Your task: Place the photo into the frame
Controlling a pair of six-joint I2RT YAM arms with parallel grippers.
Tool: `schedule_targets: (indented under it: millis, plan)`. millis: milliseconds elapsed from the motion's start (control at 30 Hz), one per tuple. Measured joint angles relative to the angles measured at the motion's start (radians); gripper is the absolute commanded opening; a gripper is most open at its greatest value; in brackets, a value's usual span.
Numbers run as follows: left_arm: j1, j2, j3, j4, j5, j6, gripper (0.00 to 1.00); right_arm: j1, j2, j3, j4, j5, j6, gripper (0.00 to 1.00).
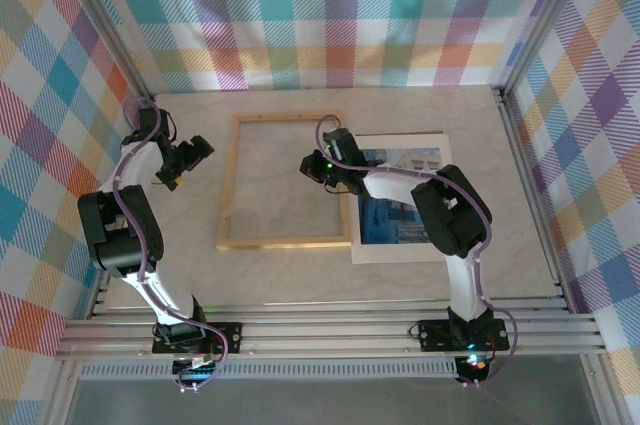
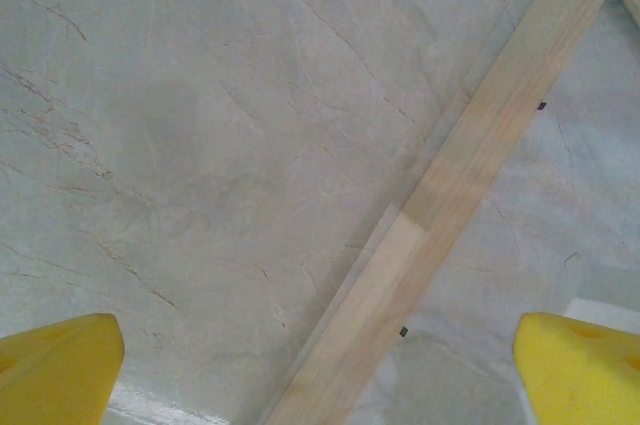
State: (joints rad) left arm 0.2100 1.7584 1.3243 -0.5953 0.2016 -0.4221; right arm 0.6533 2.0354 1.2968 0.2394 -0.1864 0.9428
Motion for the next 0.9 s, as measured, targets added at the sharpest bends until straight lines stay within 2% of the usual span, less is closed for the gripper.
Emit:
schedule_targets:
  millis: [533,900]
  plan:
    - [-0.031,0.014,0.000,0.001,0.008,0.004,1.00,-0.018,-0.017,-0.029,0.038,0.021,0.011,0.00]
    - [-0.050,0.036,0.000,0.000,0.011,0.019,1.00,-0.032,-0.017,-0.028,0.016,-0.016,-0.017,0.00]
